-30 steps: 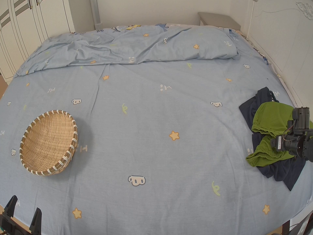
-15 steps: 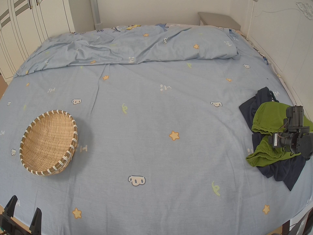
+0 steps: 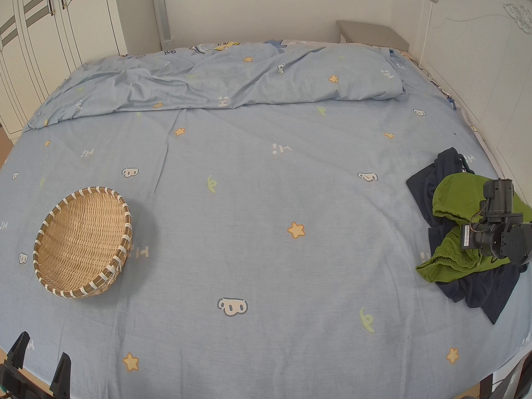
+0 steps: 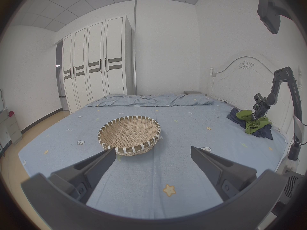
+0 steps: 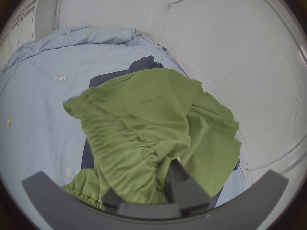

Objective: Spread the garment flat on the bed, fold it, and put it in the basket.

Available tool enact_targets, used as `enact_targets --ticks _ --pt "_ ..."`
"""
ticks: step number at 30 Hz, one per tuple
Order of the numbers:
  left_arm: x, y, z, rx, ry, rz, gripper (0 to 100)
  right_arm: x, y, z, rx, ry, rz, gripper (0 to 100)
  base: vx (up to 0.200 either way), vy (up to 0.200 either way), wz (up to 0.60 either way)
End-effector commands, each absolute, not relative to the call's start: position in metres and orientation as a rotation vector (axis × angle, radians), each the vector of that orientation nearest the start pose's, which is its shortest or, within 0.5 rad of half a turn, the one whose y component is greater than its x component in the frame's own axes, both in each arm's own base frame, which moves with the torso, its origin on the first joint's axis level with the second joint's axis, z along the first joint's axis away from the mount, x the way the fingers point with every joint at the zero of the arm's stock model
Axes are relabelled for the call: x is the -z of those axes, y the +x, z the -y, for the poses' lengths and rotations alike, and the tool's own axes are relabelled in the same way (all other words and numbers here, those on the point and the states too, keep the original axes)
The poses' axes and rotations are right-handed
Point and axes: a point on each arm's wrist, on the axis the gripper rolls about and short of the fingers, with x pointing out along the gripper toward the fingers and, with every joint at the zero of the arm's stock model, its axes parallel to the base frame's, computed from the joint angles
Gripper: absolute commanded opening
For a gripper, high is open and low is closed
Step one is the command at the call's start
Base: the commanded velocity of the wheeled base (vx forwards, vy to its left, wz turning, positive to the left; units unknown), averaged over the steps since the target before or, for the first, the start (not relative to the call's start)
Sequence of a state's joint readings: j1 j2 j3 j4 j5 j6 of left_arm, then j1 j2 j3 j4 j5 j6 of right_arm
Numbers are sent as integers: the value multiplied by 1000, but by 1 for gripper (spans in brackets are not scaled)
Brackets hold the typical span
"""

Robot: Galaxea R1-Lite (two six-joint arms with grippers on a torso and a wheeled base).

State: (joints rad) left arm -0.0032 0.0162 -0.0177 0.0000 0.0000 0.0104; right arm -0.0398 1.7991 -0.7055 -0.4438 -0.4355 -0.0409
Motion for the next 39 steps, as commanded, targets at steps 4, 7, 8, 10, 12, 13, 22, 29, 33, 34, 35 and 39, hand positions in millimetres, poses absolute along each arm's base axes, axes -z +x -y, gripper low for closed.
enact_targets --ticks 4,7,8,10,12,13,22,29,33,34,35,39 --pt "-76 -23 0 3 11 2 100 -141 290 19 432 -159 -606 0 0 0 0" --pt "-76 -23 0 3 11 2 100 -154 285 17 413 -150 -600 0 0 0 0" --pt "-76 -23 0 3 11 2 100 -165 281 16 405 -146 -591 0 0 0 0" --pt "-76 -23 0 3 11 2 100 -178 276 12 391 -140 -581 0 0 0 0" --pt "-76 -23 0 3 11 2 100 -191 270 7 376 -116 -567 0 0 0 0" --pt "-76 -23 0 3 11 2 100 -191 270 7 376 -116 -567 0 0 0 0" --pt "-76 -23 0 3 11 2 100 -265 233 -38 14 158 -618 0 0 0 0" --pt "-76 -23 0 3 11 2 100 -289 226 -73 -227 236 -579 0 0 0 0" --pt "-76 -23 0 3 11 2 100 -292 232 -89 -271 284 -534 0 0 0 0" --pt "-76 -23 0 3 11 2 100 -293 231 -93 -285 285 -538 0 0 0 0" --pt "-76 -23 0 3 11 0 100 -295 230 -97 -300 286 -538 0 0 0 0" --pt "-76 -23 0 3 11 2 100 -291 238 -118 -350 287 -560 0 0 0 0"
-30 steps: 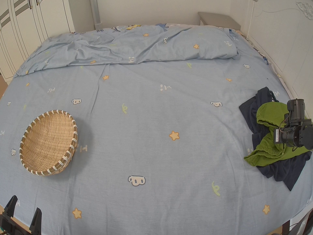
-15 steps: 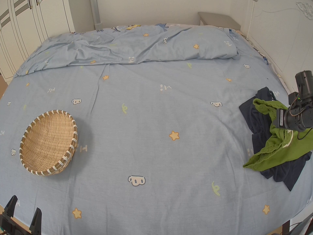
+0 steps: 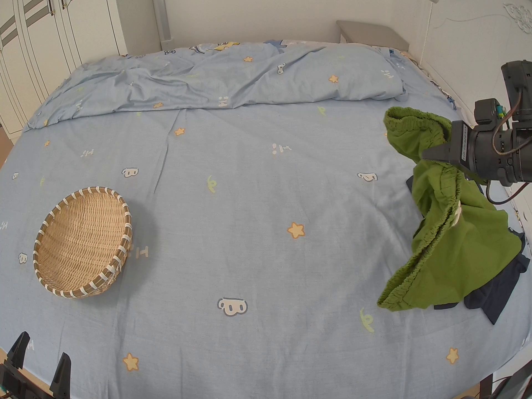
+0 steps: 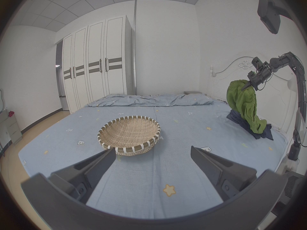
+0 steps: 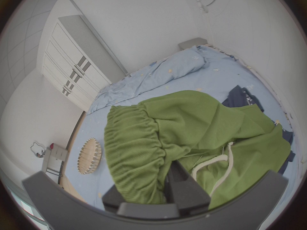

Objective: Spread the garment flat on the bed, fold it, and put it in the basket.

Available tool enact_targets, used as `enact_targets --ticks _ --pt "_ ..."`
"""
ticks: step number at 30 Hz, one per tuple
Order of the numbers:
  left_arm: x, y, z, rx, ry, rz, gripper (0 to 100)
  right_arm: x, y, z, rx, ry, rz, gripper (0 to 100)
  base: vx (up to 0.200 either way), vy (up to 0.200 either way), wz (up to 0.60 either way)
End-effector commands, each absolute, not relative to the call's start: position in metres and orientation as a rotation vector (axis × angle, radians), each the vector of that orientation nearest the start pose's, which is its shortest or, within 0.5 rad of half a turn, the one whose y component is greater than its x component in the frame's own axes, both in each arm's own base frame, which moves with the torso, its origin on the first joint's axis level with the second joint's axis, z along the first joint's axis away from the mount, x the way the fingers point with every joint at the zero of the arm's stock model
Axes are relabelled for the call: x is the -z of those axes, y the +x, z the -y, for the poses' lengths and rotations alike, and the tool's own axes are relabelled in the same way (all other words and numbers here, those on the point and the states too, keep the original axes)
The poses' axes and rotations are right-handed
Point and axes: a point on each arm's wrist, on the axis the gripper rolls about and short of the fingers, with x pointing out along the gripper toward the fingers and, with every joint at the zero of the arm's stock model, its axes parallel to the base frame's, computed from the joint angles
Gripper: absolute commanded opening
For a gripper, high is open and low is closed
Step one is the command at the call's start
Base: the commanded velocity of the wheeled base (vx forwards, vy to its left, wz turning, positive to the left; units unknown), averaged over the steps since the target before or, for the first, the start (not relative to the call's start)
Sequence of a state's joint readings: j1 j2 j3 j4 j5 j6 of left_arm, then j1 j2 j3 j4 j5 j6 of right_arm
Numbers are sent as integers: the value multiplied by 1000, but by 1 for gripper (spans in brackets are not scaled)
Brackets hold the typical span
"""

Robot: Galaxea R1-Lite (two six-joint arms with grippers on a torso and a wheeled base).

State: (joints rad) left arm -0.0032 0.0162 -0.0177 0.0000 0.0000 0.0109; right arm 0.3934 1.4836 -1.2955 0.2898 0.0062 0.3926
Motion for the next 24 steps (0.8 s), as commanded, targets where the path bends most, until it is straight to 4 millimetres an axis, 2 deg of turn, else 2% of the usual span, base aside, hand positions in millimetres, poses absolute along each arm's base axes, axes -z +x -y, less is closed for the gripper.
enact_targets --ticks 1,2,7,8,9,10,11,13,16,19,20,24 --pt "-76 -23 0 3 11 2 100 -290 239 -129 -384 286 -565 0 0 0 0" --pt "-76 -23 0 3 11 2 100 -290 240 -132 -391 286 -566 0 0 0 0" --pt "-76 -23 0 3 11 2 100 -296 249 -193 -525 325 -581 0 0 0 0" --pt "-76 -23 0 3 11 2 100 -297 249 -197 -531 332 -579 0 0 0 0" --pt "-76 -23 0 5 11 2 100 -303 253 -215 -552 355 -562 0 0 0 0" --pt "-76 -23 0 3 11 2 100 -304 254 -217 -553 359 -556 0 0 0 0" --pt "-76 -23 0 3 11 2 100 -307 259 -234 -557 363 -540 0 0 0 0" --pt "-76 -23 0 3 11 2 100 -306 266 -247 -561 361 -529 0 0 0 0" --pt "-76 -23 0 3 11 2 100 -290 280 -276 -579 347 -553 0 0 0 0" --pt "-75 -23 0 3 11 0 100 -278 286 -287 -578 338 -571 0 0 0 0" --pt "-76 -23 0 3 11 2 100 -267 294 -295 -574 331 -586 0 0 0 0" --pt "-76 -23 0 3 11 2 100 -255 307 -306 -575 334 -584 0 0 0 0"
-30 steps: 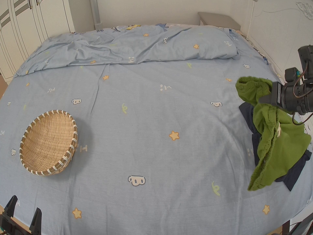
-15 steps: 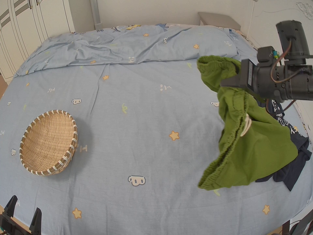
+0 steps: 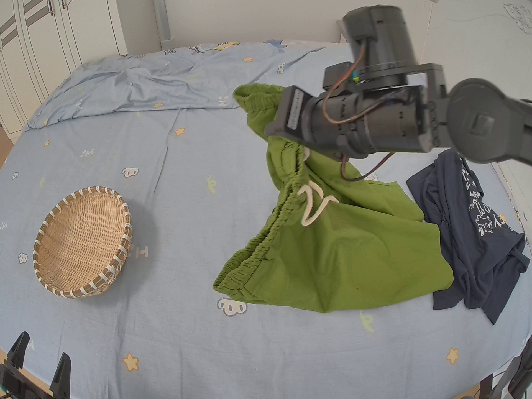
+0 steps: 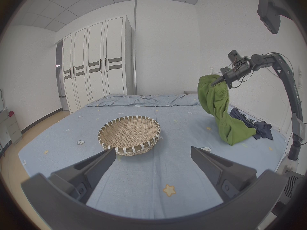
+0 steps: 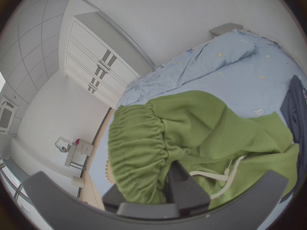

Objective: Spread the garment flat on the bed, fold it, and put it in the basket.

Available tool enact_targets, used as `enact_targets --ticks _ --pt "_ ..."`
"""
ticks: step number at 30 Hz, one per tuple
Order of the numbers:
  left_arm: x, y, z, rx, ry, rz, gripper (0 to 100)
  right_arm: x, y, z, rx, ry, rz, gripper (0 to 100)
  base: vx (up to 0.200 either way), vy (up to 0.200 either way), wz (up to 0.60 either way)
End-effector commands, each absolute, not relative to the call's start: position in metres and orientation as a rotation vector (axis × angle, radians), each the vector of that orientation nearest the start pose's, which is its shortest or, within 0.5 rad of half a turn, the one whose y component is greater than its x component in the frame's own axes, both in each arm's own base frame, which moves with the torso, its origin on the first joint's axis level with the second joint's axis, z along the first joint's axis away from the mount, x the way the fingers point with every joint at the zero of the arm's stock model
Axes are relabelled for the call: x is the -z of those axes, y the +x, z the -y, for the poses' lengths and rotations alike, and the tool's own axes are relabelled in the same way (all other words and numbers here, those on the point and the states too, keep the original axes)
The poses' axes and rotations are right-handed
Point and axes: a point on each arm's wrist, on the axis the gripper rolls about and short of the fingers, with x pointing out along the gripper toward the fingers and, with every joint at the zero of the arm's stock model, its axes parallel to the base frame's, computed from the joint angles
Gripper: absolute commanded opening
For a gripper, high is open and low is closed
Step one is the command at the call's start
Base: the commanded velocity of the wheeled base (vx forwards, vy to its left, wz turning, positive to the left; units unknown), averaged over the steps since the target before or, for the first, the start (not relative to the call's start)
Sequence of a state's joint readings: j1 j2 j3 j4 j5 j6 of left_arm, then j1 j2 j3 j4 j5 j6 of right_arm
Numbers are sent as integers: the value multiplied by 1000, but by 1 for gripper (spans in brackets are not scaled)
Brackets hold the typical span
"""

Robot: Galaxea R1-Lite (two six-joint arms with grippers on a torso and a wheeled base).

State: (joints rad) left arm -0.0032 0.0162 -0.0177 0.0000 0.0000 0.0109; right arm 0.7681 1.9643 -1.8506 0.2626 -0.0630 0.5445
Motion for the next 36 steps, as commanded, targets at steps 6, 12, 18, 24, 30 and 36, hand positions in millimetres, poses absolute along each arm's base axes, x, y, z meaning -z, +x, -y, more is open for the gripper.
enact_targets --ticks 6,12,18,24,30,36 --pt "-76 -23 0 3 11 2 100 -243 316 -317 -571 338 -599 100 0 0 0" --pt "-76 -23 0 9 15 2 100 -227 320 -323 -560 306 -636 100 0 0 0" --pt "-76 -23 0 14 20 2 100 -215 316 -330 -562 270 -685 100 0 0 0" --pt "-76 -23 0 -17 46 7 100 -224 317 -306 -517 289 -697 100 0 0 0" --pt "-87 -25 0 -24 67 61 100 -246 308 -247 -482 329 -703 100 0 0 0" --pt "-218 -37 -3 152 -322 141 100 -242 301 -207 -446 351 -757 100 0 0 0"
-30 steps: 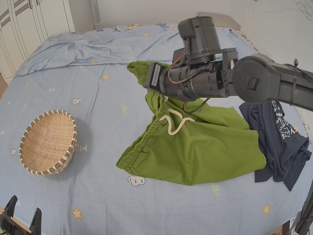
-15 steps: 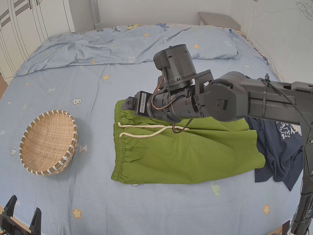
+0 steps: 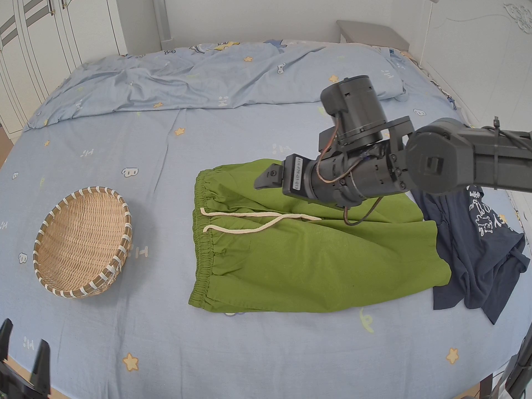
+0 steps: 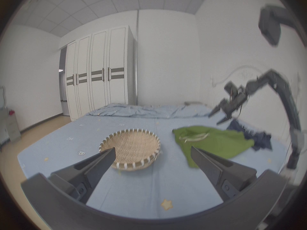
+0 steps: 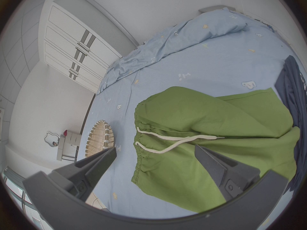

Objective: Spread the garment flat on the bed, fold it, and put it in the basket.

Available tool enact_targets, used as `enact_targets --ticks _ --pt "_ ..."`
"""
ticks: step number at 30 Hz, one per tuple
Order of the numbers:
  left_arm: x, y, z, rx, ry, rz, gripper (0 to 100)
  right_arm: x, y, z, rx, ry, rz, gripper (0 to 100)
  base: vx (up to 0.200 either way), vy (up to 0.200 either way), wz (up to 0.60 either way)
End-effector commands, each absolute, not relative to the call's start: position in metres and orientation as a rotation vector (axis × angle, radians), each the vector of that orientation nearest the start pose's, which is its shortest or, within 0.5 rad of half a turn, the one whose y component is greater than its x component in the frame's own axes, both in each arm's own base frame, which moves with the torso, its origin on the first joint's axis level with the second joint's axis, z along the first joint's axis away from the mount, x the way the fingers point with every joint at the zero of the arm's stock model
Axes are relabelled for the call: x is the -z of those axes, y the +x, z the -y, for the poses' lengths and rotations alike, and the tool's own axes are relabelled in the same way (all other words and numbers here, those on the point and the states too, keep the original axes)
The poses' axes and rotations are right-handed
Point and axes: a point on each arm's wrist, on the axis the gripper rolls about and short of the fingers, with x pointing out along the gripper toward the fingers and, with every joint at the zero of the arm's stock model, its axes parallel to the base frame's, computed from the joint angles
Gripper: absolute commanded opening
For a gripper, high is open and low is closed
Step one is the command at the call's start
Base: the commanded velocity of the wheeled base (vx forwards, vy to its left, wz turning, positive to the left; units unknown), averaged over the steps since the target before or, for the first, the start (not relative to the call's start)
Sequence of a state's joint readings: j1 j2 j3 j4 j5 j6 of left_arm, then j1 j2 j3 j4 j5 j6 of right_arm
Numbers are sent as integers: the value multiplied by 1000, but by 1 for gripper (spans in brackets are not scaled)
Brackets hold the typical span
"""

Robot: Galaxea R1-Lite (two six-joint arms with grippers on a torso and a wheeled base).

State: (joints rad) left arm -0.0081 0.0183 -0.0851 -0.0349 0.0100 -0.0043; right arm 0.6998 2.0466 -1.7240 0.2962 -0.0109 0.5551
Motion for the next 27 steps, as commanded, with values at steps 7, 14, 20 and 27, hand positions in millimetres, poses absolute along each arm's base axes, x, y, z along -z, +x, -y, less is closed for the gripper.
enact_targets --ticks 7,14,20,27 --pt "-223 39 15 424 -606 -323 100 -239 276 -158 -421 402 -747 100 0 0 0" --pt "-190 134 45 546 -831 -661 100 -228 250 -114 -392 451 -696 100 0 0 0" --pt "-139 182 58 583 -832 -886 100 -220 241 -97 -363 463 -676 100 0 0 0" --pt "-101 209 67 594 -711 -997 100 -224 241 -96 -399 477 -637 100 0 0 0"
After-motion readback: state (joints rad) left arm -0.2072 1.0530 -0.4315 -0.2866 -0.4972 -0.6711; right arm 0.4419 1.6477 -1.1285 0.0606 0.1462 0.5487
